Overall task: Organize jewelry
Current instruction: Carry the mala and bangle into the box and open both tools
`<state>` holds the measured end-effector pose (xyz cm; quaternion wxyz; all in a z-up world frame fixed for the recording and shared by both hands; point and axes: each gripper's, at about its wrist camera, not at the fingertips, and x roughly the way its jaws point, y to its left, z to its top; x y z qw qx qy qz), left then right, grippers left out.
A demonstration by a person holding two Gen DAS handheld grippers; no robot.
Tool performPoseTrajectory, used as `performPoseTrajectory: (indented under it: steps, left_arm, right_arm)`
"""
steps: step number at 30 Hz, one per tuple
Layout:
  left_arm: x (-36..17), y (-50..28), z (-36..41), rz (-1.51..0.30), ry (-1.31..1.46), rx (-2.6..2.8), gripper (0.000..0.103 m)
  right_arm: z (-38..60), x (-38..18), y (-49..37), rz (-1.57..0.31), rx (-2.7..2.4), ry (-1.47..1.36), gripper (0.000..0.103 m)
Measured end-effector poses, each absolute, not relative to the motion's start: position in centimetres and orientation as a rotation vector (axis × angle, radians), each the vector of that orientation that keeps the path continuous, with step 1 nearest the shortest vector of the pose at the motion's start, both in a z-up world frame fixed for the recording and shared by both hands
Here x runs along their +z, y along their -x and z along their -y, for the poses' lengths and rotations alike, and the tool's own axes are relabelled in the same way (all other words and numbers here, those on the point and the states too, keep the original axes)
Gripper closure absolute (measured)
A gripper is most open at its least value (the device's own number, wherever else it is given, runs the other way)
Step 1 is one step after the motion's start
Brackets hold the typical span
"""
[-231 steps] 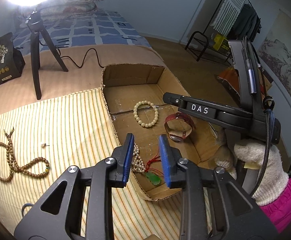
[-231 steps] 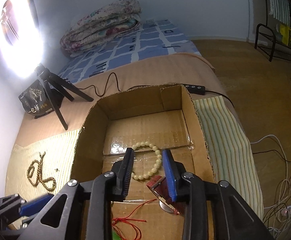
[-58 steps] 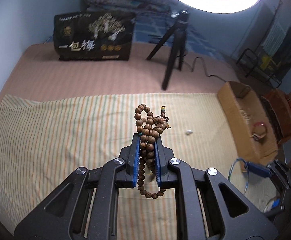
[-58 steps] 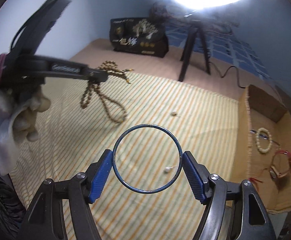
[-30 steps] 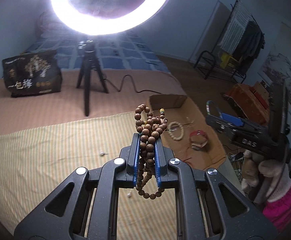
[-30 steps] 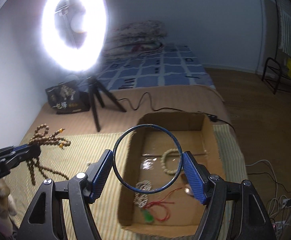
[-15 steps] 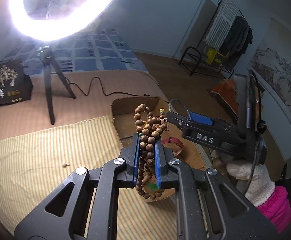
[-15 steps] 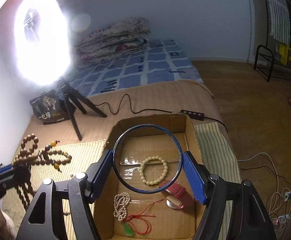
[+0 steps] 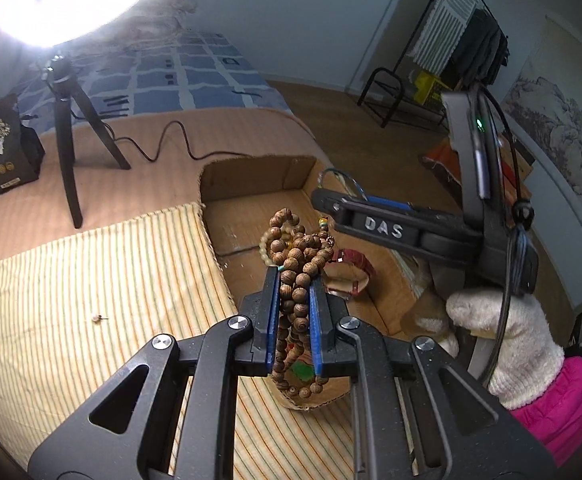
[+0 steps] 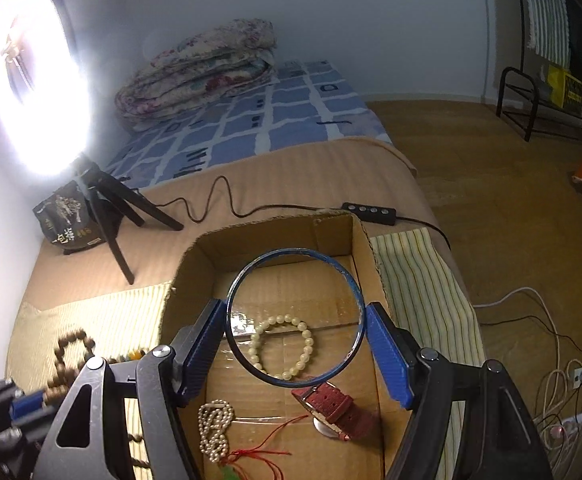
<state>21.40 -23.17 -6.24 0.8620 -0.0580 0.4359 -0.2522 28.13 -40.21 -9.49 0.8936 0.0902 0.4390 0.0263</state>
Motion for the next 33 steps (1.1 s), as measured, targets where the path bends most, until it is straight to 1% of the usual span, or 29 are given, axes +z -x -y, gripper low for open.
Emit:
performPoseTrajectory:
  steps: [14,33]
  left_arm:
    - [-8.8,-20.8,24.8,-0.963,0.071,-0.53,0.092]
    - [-9.0,-20.6,25.3,-0.969,0.046,-0.534,0.092]
  right_arm:
    - [40.5,-11.2,-28.6,-0.952,0.027,-0.176,0.03]
    - [40.3,-11.7,-28.5,-0.969,0.022,-0.161,0.03]
